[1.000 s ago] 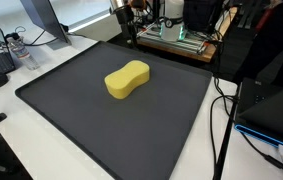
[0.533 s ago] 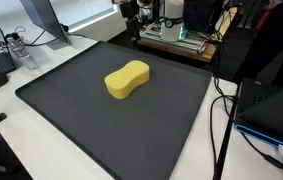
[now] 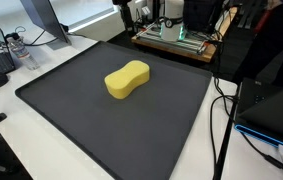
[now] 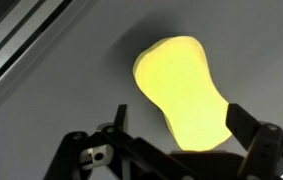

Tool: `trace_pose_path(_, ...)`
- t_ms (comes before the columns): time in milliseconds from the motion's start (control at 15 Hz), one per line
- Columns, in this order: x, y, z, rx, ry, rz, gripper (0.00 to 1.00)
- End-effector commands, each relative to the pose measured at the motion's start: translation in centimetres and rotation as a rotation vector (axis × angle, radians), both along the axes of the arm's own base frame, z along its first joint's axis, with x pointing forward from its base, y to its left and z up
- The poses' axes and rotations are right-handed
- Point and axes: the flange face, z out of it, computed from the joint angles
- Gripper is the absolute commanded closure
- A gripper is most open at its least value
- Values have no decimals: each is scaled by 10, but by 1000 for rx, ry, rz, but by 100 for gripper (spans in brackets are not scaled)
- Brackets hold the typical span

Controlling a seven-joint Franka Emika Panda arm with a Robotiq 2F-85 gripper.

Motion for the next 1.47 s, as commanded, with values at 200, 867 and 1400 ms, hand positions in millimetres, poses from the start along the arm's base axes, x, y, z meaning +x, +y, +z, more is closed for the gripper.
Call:
trace_pose_path(200, 63, -33, -6, -4, -52, 358, 0)
trace_pose_path(867, 132, -95, -88, 188, -220, 711, 0)
trace_pose_path(1400, 161, -121, -142, 318, -270, 824, 0)
